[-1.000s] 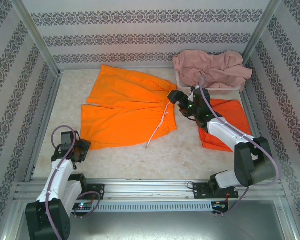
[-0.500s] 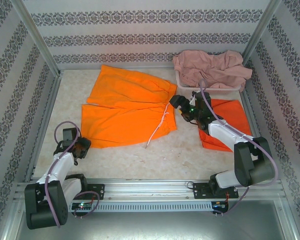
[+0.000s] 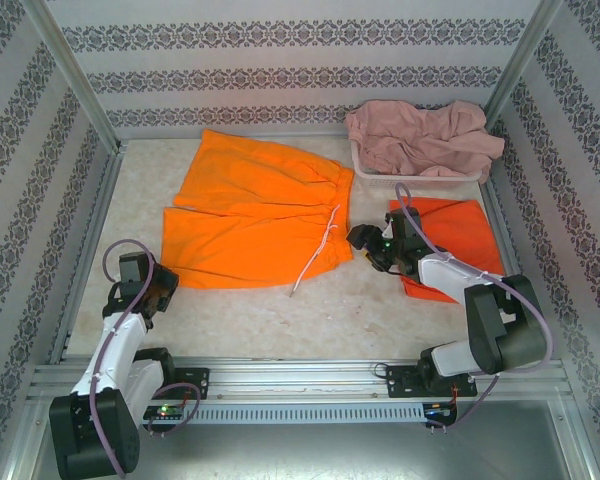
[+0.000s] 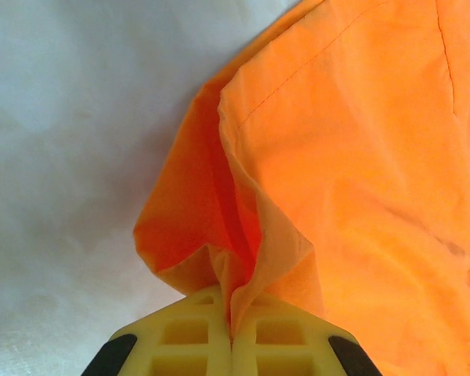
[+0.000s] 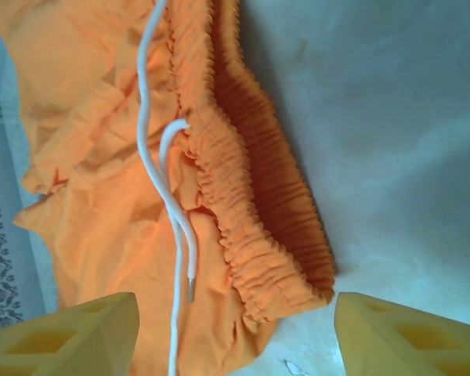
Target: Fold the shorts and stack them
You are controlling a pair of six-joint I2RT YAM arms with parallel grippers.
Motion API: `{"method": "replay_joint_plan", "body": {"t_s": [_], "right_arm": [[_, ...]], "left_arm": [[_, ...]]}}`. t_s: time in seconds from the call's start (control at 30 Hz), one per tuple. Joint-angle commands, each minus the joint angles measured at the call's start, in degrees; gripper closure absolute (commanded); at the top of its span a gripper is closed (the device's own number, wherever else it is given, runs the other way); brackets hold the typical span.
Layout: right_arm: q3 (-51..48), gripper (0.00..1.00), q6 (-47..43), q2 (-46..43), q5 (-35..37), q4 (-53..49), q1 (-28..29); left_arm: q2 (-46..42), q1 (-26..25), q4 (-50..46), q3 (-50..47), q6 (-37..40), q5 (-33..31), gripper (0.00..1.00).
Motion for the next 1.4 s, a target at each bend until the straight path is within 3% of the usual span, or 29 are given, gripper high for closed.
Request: {"method": "replay_joint_plan", "body": {"t_s": [0.0,0.27,1.07,1.37], "right_arm": [[-0.7,0.41,-0.2,1.5,0.3,-0.3,1.8],[0.8,0.54,2.4,4.8,5.1,0.7,5.0],[2.1,0.53,8.2,8.1,11.9,2.7,9.0],[4.5,0.65,9.1,10.8,12.6,5.1,8.8]], "left_arm": [[-0.2,0.1,0.2,-0.5,0.5,1.4,1.00],[0.0,0.1,1.7,-0.8,0.7,1.7,1.00],[2.1,0.3,5.7,-3.1,1.5,1.6,1.00],[2.3,0.4,6.2,-3.4,1.5,1.4,1.00]]}}
